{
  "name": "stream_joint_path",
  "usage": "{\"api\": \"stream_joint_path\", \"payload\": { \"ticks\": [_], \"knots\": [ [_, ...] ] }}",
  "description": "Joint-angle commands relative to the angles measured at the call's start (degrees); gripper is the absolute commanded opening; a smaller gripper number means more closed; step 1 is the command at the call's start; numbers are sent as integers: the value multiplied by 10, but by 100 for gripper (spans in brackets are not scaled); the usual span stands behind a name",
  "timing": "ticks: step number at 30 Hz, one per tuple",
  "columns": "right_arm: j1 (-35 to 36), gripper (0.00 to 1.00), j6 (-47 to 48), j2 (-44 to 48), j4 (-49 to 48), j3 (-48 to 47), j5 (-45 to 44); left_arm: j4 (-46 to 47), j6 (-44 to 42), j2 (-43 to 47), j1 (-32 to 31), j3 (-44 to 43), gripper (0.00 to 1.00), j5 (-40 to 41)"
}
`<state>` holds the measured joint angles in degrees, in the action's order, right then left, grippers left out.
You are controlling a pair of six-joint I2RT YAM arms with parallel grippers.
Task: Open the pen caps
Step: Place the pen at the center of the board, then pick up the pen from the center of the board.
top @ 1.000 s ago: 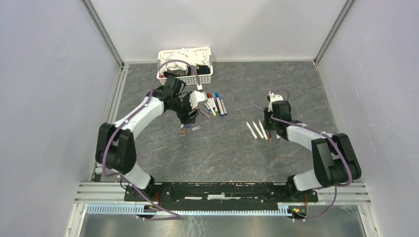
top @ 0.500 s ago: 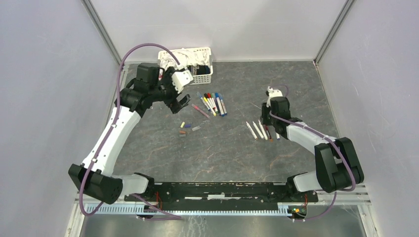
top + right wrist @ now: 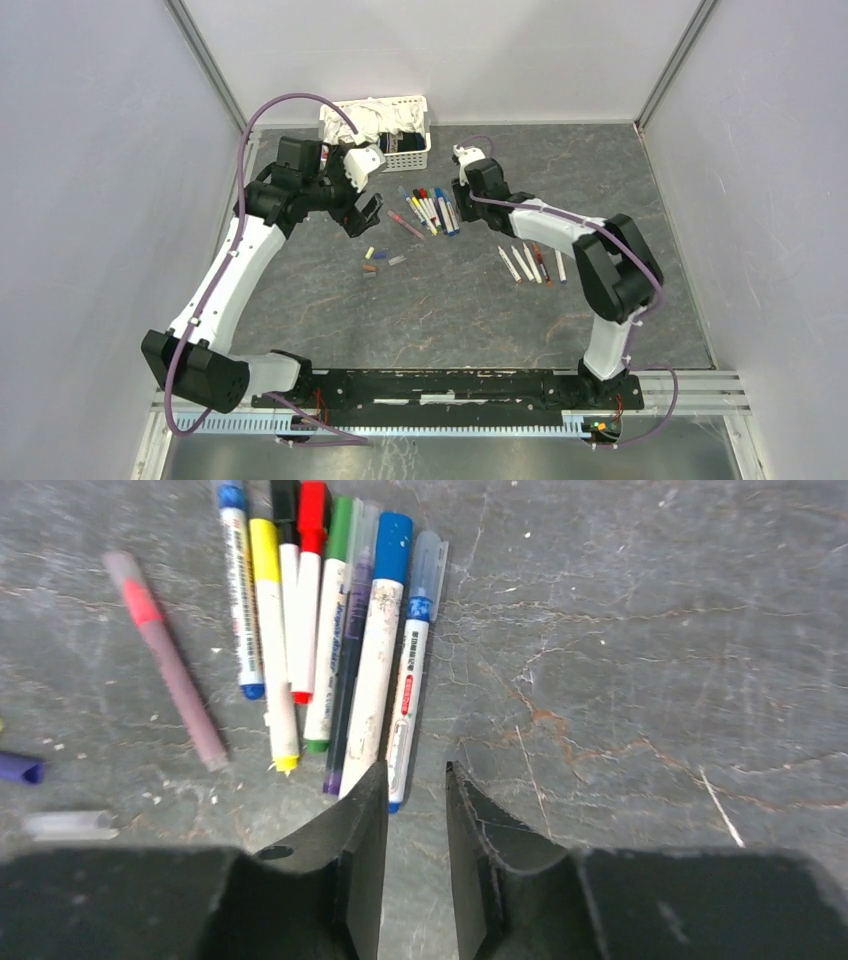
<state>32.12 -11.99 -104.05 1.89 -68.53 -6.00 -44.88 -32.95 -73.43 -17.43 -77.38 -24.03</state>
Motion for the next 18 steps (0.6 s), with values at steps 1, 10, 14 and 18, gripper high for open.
{"api": "stream_joint_path", "payload": {
  "ticks": [1, 10, 14, 18],
  "knots": [
    [1, 30, 8, -60, 42, -63, -5, -16, 24, 21, 2, 8, 100, -27],
    [2, 30, -1, -120, 43, -107, 10, -33, 11, 16, 2, 26, 100, -43],
    [2, 31, -8, -118, 40, -105, 0, -37, 4, 13, 2, 31, 100, -41],
    [2, 34, -13, -117, 33, -109, 2, -37, 2, 9, 2, 31, 100, -40]
  ]
}}
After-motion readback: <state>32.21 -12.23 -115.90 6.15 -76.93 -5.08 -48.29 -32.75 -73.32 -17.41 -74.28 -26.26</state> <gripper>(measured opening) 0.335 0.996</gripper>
